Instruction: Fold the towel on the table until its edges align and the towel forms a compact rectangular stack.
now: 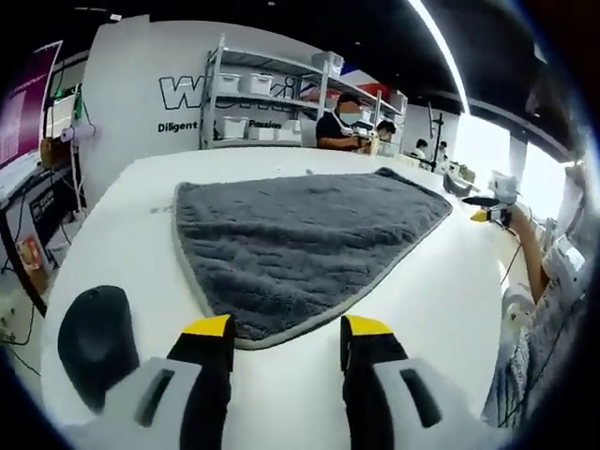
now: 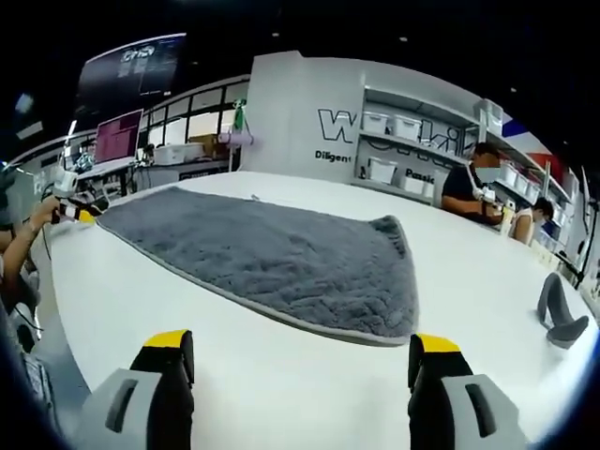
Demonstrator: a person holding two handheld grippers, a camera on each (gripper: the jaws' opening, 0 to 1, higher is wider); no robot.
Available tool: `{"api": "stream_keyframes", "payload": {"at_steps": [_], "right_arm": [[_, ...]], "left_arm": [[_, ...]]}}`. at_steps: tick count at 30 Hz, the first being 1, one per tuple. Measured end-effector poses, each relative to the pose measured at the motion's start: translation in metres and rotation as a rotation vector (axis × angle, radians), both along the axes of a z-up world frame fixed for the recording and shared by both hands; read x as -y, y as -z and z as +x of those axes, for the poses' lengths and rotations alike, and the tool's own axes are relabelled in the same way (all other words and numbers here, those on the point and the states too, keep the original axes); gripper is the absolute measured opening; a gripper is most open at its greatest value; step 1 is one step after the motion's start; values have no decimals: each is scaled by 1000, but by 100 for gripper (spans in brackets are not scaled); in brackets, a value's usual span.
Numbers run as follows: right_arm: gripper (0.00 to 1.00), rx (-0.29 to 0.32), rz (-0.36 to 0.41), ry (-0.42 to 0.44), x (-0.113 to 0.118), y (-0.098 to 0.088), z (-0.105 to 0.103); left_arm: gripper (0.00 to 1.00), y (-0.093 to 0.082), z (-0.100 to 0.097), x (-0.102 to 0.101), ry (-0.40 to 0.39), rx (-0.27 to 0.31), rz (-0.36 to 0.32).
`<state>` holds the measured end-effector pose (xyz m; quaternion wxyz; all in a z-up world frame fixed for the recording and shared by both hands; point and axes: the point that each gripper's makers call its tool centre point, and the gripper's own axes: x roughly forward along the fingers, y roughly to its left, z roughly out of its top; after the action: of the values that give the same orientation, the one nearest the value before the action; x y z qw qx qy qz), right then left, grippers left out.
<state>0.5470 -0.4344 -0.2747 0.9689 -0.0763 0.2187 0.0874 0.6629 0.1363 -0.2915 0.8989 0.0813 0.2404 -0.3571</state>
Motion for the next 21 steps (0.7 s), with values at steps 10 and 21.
{"api": "stream_keyframes", "payload": {"at_steps": [10, 21], "right_arm": [[99, 11, 9, -17, 6, -6, 11], [85, 104, -70, -210, 27, -27, 34]], "left_arm": [[38, 1, 5, -6, 15, 36, 36], [33, 2, 10, -9, -14, 54, 33]]}}
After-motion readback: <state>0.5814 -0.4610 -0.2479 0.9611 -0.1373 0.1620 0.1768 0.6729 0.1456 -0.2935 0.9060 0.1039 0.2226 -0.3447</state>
